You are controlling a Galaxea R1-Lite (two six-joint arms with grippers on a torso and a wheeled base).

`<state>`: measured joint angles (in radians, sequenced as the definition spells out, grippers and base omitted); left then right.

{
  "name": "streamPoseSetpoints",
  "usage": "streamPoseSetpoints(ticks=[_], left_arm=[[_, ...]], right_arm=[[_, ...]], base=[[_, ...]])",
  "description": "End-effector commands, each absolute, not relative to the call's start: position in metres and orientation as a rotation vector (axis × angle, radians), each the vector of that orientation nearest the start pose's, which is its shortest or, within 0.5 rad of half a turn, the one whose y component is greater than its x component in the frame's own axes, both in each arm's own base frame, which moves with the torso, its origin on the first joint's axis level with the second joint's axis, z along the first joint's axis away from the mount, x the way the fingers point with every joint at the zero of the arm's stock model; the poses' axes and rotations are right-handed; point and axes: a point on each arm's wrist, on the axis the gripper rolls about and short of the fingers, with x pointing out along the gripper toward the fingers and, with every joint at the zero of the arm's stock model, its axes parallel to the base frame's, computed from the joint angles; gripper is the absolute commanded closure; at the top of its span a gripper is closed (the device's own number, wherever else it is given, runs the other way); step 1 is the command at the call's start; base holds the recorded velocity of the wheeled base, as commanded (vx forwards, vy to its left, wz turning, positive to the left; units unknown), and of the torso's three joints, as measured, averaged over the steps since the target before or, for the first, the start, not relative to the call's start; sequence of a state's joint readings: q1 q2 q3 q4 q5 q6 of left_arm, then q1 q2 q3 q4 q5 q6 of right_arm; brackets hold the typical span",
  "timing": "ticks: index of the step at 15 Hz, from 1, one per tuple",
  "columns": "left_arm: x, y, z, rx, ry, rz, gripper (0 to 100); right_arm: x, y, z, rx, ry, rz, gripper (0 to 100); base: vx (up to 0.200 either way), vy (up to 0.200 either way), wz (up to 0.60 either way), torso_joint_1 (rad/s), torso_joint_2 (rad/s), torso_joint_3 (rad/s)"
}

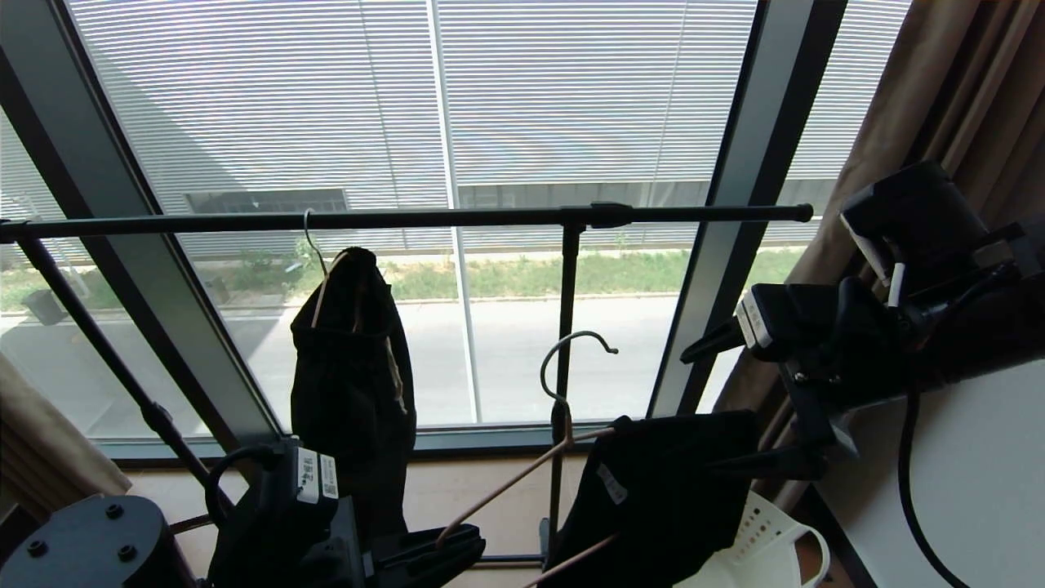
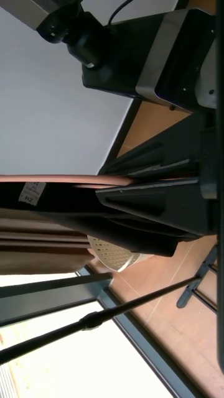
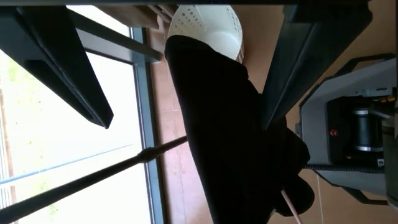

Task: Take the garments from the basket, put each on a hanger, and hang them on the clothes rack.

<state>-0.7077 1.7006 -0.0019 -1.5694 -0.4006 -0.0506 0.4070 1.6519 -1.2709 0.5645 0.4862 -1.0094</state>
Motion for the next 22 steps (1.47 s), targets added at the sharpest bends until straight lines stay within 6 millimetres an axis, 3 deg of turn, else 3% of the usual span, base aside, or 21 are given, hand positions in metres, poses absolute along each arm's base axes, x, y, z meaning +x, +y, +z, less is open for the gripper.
streamPoseSetpoints(ticks=[1,12,18,19,22], left_arm=[[0.138,-0.130,0.104,-0.026,0.148,-1.107,100],[0.139,-0.131,0.107,-0.029,0.130,-1.108,100],[0.139,-0.131,0.107,-0.031,0.130,-1.108,100],[0.139,-0.131,0.107,-0.029,0.129,-1.108,100],[0.139,-0.131,0.108,-0.030,0.127,-1.107,100]], right_arm=[[0.256,0.129,0.212,-0.824,0.500,1.271,0],[0.257,0.157,0.206,-0.825,0.507,1.339,0],[0.259,0.160,0.204,-0.816,0.517,1.338,0],[0.259,0.160,0.204,-0.815,0.518,1.338,100],[0.259,0.160,0.204,-0.813,0.519,1.339,100]], base=[[0.000,0.000,0.00,0.000,0.00,0.000],[0.000,0.000,0.00,0.000,0.00,0.000],[0.000,0.000,0.00,0.000,0.00,0.000],[0.000,0.000,0.00,0.000,0.00,0.000],[0.000,0.000,0.00,0.000,0.00,0.000]])
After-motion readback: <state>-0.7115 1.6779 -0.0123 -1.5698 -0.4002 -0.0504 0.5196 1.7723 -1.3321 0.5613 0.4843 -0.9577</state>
